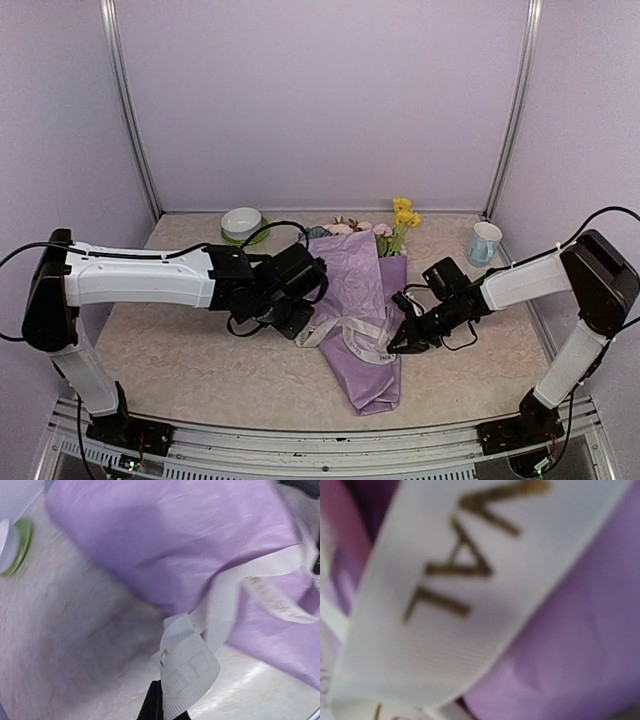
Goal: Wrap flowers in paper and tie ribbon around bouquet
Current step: Cross the ribbon over the folded bouquet.
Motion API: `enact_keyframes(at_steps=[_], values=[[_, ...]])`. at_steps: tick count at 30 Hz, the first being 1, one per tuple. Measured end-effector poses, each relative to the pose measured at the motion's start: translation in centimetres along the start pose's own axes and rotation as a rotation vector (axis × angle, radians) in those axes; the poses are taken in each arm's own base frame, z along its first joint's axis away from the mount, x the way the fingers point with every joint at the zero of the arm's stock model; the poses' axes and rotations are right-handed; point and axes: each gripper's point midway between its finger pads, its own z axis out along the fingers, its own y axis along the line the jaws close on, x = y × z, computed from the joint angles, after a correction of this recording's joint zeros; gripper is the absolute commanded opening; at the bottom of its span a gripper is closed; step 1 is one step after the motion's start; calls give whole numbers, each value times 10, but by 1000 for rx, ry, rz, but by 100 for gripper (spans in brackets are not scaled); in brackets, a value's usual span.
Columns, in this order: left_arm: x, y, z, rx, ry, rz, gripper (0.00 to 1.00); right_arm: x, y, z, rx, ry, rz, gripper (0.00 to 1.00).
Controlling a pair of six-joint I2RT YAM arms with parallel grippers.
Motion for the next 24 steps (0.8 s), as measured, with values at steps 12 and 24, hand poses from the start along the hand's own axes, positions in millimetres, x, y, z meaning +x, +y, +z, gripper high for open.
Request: enact_keyframes(at_steps=[12,24], values=[[-8,-136,-38,386,-87,306,47,2,-7,8,2,19,11,0],[31,-86,-19,413,1,121,34,2,-7,10,-6,21,7,0]])
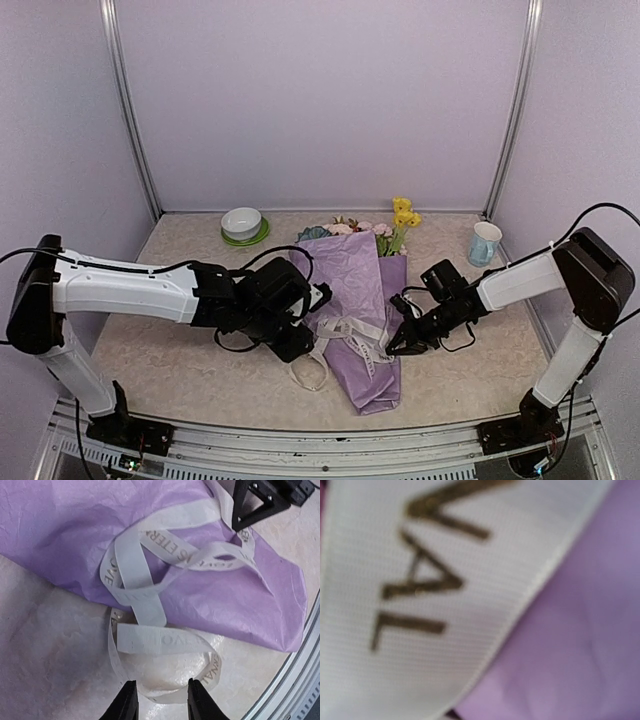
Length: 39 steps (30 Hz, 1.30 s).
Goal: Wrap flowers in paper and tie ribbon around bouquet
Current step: Cross the ribbon over the folded bouquet.
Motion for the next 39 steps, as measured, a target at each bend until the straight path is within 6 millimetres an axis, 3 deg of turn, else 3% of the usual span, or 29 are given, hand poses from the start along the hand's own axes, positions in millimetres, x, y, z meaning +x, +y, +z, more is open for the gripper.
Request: enact_keyframes(at_steps=[2,4,10,13,16,21,24,26,29,31,35,39], values=[[-13,7,1,8,-47,-38,46,0,0,0,-1,0,0,0],[-27,-3,-1,27,-106,-29,55,0,0,0,-1,0,0,0],[-53,-24,-1,39,-212,108,58,0,0,0,-4,1,0,0],[-58,-37,14,-4,-242,275,59,0,1,0,-6,1,-1,0],[-51,-45,36,-23,-221,423,59,0,1,1,-7,1,-1,0],[-57,-17,72,-70,-158,482,56,0,1,1,-8,1,0,0],[-64,0,74,-96,-165,478,50,0,1,1,-8,1,0,0],[-68,-1,74,-96,-185,484,42,0,1,1,-8,1,0,0],[-73,-4,72,-88,-206,497,39,0,1,1,-8,1,-1,0],[-75,-4,70,-90,-218,502,41,0,1,1,-8,2,0,0],[-82,5,65,-94,-231,489,56,0,1,1,-8,2,-1,0],[-85,28,56,-64,-230,442,57,0,1,1,-8,2,-1,0]])
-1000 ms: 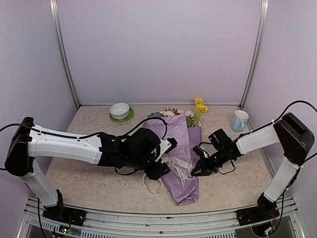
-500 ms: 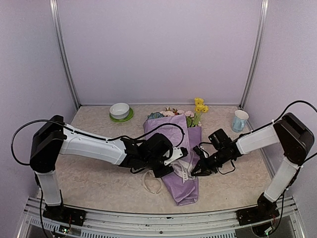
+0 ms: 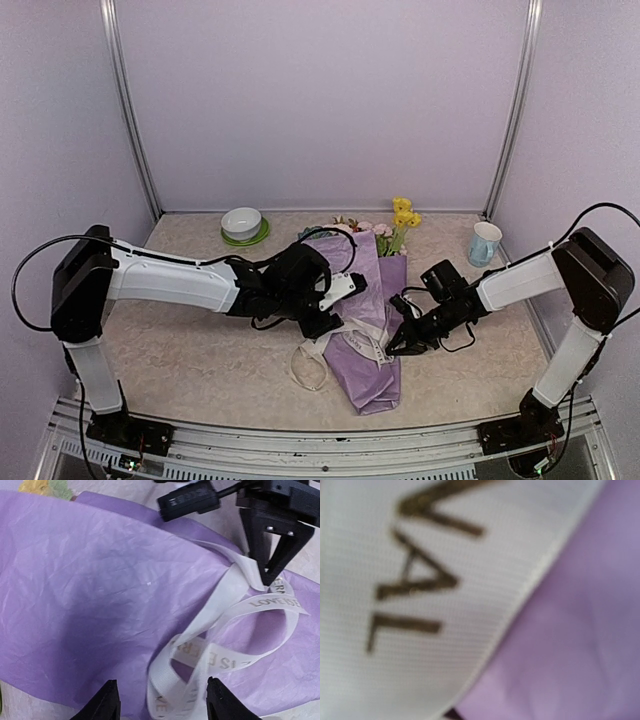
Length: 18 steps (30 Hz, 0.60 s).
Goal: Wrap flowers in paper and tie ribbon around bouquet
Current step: Cross the ribbon over the folded bouquet.
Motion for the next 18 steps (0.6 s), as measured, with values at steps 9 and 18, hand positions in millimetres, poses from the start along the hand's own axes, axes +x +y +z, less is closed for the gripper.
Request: enact_keyframes(at_steps=[9,18], values=[[16,1,-1,83,39,-28,55,0,0,0,-2,2,0,0],[28,-14,8,170,81,-54,6,0,0,0,-2,2,0,0]])
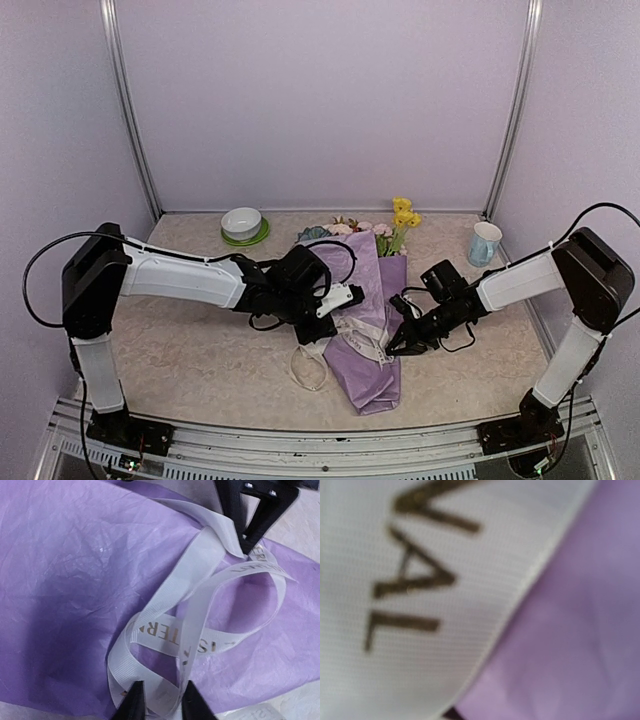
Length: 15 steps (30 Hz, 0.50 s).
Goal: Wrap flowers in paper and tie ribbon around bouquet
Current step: Cross the ribbon over the folded bouquet.
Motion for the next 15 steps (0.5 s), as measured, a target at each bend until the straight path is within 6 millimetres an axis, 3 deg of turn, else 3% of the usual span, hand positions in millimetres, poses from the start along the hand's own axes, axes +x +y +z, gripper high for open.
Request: enact_keyframes(at_steps=[1,8,15], values=[[-1,2,3,-5,6,-4,0,0,0,0,0,0,0,0],[-3,11,2,-44,-17,-37,0,0,0,0,0,1,0,0],[-18,24,-33,-63,-118,-102,0,0,0,1,-4,2,0,0]])
